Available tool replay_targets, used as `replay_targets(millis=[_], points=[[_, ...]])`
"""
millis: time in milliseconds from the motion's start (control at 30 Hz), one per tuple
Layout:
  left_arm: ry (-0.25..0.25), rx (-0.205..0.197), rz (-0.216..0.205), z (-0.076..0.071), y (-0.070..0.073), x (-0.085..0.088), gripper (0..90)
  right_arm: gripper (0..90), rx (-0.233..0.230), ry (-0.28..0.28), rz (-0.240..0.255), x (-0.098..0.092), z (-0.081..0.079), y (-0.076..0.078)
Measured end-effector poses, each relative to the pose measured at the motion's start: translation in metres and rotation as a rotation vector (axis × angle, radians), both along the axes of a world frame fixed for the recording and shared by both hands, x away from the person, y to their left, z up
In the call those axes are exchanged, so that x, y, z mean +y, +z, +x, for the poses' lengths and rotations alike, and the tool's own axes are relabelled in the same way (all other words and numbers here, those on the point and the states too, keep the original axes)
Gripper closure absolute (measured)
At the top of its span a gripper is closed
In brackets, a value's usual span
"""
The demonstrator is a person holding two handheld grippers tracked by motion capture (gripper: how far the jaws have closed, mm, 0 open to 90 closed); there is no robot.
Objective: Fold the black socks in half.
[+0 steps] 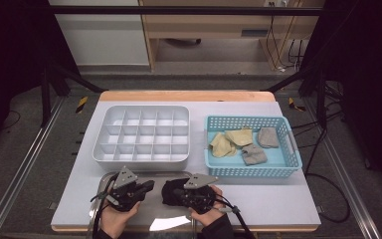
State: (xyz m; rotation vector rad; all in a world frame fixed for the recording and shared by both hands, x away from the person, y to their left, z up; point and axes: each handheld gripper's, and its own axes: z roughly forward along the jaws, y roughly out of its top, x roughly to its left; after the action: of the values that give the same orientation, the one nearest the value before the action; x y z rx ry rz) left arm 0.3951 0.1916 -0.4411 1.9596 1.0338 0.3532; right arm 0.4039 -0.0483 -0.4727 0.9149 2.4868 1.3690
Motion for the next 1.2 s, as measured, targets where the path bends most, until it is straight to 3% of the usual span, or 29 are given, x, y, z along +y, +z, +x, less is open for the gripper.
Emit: replay_targets(millis=[67,200,267,433,567,667,800,967,1200], points=[[-0.008,-0.005,-0.005,-0.001,0.003,-0.003,87.3,89.8,0.008,0.009,-0.024,0.004,0.000,-0.003],[-0.029,-0.015,-0.006,-0.003,0.007,-0.012,87.4,84.6,0.006,0.014,0.005,-0.001,-0.002,0.001],[-0.047,-0.015,0.004,-0.003,0.008,-0.018,87.4,84.5,-0.019,-0.004,0.053,-0.012,-0.003,0.011],[-0.096,-0.012,0.033,-0.002,0.014,-0.039,87.1,90.0,-0.056,-0.082,0.076,-0.044,-0.005,0.023],[-0.141,0.004,0.066,0.003,0.011,-0.063,86.8,90.0,-0.026,-0.106,0.042,-0.058,-0.007,0.011],[-0.161,0.032,0.104,0.009,0.000,-0.078,86.8,90.0,-0.014,-0.094,0.026,-0.060,-0.010,0.002],[-0.152,0.067,0.162,0.013,-0.013,-0.077,87.3,90.0,0.001,-0.068,0.007,-0.055,-0.012,-0.007],[-0.141,0.086,0.136,0.013,-0.017,-0.065,88.3,89.7,0.003,-0.063,0.023,-0.055,-0.013,-0.007],[-0.131,0.052,0.107,0.009,-0.011,-0.061,83.9,70.9,-0.049,-0.143,0.062,-0.076,-0.018,0.008]])
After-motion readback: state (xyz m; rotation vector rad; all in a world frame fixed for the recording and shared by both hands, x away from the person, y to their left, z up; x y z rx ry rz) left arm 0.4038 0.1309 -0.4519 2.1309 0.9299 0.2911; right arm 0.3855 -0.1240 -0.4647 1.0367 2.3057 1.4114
